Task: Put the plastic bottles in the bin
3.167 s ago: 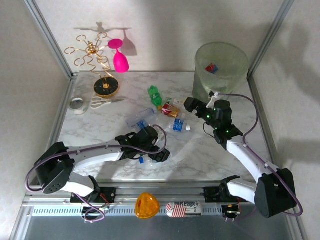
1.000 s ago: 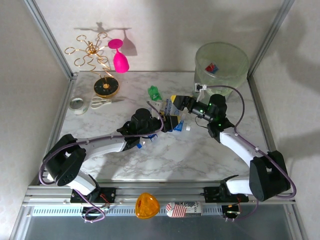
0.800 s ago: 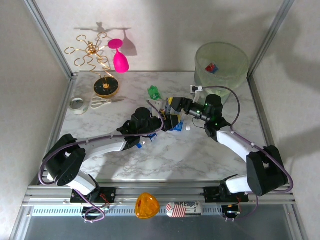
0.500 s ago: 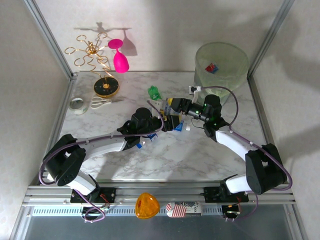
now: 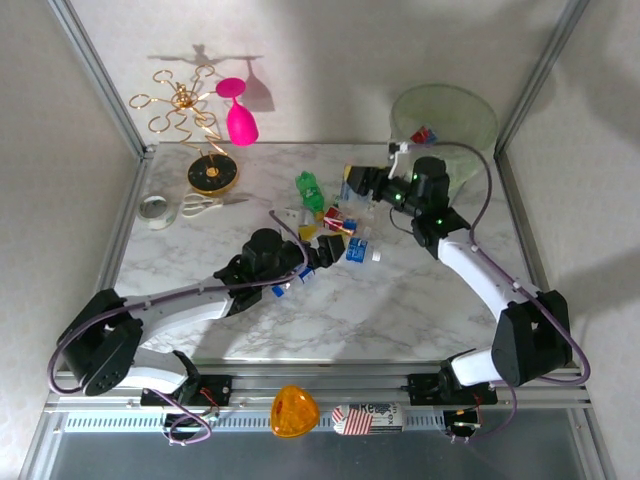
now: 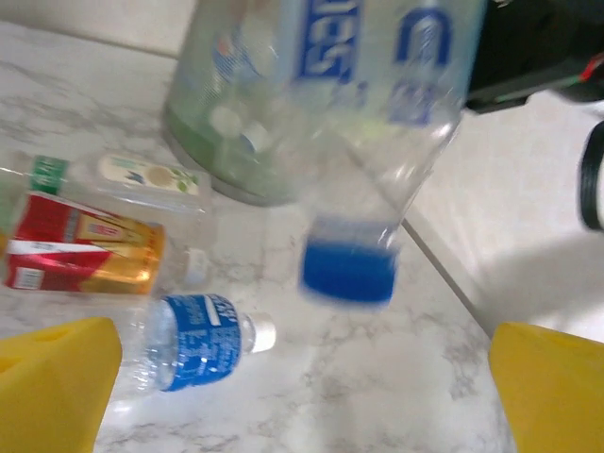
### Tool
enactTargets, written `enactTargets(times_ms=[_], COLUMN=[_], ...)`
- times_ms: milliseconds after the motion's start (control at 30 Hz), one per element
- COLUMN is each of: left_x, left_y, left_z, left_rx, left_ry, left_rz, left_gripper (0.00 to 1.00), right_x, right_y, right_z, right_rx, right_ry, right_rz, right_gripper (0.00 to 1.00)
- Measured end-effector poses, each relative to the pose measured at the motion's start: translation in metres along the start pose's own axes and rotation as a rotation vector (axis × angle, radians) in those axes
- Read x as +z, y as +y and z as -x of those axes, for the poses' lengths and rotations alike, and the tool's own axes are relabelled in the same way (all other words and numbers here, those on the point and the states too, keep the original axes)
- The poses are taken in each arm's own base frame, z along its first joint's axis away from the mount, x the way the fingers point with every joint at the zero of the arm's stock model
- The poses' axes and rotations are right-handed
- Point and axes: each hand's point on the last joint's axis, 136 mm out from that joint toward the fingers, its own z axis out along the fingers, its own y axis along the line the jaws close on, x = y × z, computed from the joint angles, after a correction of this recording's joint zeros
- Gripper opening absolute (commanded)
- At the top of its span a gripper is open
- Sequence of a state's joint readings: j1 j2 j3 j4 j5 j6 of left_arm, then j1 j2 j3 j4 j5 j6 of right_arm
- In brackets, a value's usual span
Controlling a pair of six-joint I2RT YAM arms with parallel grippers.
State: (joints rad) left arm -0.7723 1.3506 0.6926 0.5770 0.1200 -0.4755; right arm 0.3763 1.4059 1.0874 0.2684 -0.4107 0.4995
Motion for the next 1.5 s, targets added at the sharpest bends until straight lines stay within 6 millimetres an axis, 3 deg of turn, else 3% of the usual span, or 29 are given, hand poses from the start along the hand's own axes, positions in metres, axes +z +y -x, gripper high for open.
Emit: enactTargets(times_ms=[167,367,533,633,733,933,1100,1367,1500], left_x=[-0.012,-0.024,-0.038,-0.046,-0.054,-0.074,-0.083,-0.085,-0.081], left_y=[0.025,0.058,0.077,0.089,0.1,0.113,0.121,0.126,0.129], left_z=[0.024,0.043,0.043,0.038,0.039,0.04,0.039,0.037,0.033], left_rx=[-0.032,-0.096,-0.132,-0.151,-0.171,-0.205,-0.226,-0.252,-0.256], left_ry=[-0.105,-0.194,-0.236,-0.242,-0.259,-0.311,-0.334,-0.341,-0.331], left_rz=[0.106,0.226,0.311,0.358,0.4,0.444,0.468,0.474,0.48], left_gripper=[1.0,1.0,1.0,1.0,1.0,1.0,1.0,1.0,1.0], right_x=[-0.015,-0.047,-0.069,-0.071,-0.063,-0.043,-0.042,-0.05,-0.057], right_y=[-0.019,-0.062,-0.115,-0.149,-0.181,-0.227,-0.229,-0.205,-0.176], right_z=[0.086,0.182,0.229,0.233,0.221,0.185,0.185,0.209,0.217], right_rx=[-0.088,-0.128,-0.12,-0.102,-0.074,-0.008,0.002,-0.063,-0.104], right_ry=[-0.153,-0.352,-0.482,-0.507,-0.483,-0.389,-0.385,-0.403,-0.41], right_rz=[-0.106,-0.26,-0.43,-0.514,-0.571,-0.634,-0.64,-0.622,-0.584], right_gripper=[0.54,0.54,0.54,0.54,0.55,0.72,0.99,0.99,0.99])
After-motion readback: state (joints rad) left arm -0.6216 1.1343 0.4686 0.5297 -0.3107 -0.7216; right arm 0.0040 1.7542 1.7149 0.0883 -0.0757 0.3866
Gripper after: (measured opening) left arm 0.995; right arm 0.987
